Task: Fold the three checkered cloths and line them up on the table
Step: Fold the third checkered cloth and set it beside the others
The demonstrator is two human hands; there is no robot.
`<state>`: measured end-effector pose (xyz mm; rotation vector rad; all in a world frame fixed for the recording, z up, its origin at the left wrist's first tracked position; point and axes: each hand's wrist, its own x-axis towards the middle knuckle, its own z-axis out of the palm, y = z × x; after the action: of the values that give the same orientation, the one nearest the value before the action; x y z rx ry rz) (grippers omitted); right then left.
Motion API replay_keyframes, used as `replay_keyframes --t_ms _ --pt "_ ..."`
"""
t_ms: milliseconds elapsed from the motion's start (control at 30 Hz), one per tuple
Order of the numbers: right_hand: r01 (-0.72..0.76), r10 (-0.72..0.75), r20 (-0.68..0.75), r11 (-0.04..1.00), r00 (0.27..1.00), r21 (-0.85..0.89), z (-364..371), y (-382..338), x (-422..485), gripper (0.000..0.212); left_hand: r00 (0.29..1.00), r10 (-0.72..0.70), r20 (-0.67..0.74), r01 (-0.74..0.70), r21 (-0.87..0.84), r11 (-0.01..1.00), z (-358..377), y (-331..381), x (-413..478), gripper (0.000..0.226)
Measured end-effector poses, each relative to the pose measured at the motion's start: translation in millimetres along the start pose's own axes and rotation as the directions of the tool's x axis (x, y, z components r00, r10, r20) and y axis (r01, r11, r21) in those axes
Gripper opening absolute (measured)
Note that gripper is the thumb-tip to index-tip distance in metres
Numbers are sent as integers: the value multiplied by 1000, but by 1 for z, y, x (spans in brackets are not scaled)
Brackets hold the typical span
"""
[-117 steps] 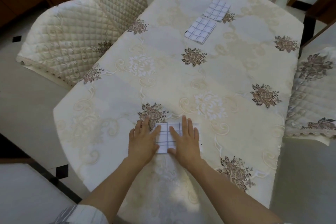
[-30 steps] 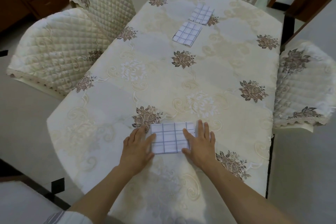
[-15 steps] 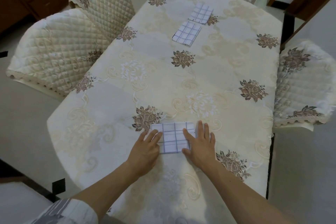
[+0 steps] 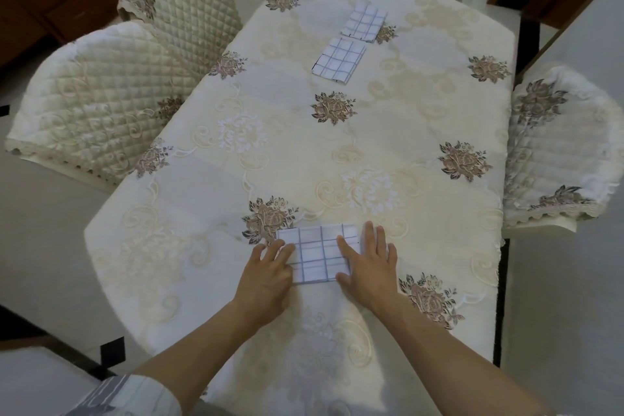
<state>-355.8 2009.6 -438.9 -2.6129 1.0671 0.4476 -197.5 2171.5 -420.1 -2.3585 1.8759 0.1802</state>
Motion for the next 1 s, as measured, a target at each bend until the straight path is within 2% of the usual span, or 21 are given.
replay_keyframes --t_ms 133,500,667,833,900,1000 --pt "-4 4 4 1000 1000 -1 0 1 0 75 999 -9 41 8 8 1000 -6 2 6 27" --pt "-2 2 3 1000 1000 7 2 2 -1 75 999 8 50 -10 36 999 -3 2 9 26" --pt "-7 7 18 1000 1000 6 1 1 -1 76 998 64 -20 -63 75 995 2 -2 9 20" --pt "-3 3 13 1000 1000 1 1 2 -1 76 993 90 -80 -87 38 995 7 -6 4 19" --pt "-1 1 16 1000 1000 3 1 2 -1 76 994 59 -87 -59 -1 998 9 -8 2 22" --pt "3 -4 11 1000 1000 12 1 3 -1 76 987 -138 -82 124 -164 979 7 -12 -4 35"
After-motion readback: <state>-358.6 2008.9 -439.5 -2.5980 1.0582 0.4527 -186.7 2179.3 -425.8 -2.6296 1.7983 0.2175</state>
